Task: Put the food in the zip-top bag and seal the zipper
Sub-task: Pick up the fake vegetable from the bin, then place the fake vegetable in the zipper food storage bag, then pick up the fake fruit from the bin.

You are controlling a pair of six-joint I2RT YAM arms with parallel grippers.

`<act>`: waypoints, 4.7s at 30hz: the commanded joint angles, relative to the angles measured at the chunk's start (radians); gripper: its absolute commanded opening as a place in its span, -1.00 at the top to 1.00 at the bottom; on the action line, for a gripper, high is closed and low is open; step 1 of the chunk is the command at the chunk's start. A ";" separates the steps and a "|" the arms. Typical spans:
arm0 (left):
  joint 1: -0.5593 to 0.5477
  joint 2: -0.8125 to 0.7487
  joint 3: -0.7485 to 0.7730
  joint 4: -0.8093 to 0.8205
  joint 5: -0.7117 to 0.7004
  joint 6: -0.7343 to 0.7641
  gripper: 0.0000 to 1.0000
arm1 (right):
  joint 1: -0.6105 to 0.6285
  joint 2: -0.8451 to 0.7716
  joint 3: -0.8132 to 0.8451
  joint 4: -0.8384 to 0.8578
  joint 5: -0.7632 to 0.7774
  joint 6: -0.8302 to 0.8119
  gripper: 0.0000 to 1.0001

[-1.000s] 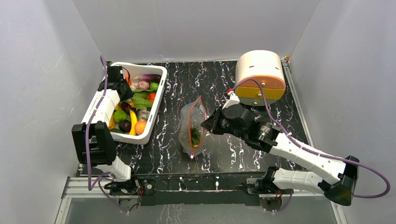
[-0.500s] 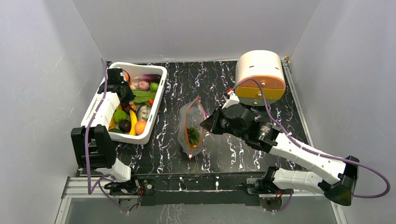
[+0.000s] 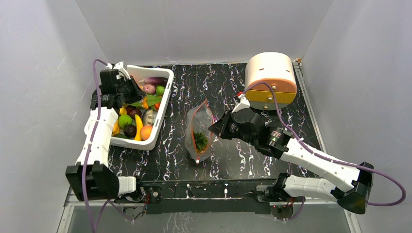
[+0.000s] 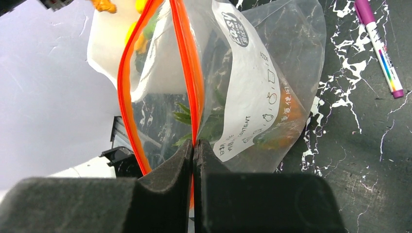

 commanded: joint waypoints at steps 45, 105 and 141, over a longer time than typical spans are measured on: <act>-0.727 -0.228 -0.190 0.250 -0.021 -0.254 1.00 | 0.000 0.078 0.126 0.130 -0.029 0.095 1.00; -0.273 -0.134 -0.110 -0.069 -0.654 -0.076 -0.16 | 0.000 -0.047 0.060 0.044 -0.001 0.038 1.00; 0.001 0.240 -0.258 0.197 -0.392 -0.046 0.43 | 0.000 -0.048 0.063 0.010 0.035 0.008 1.00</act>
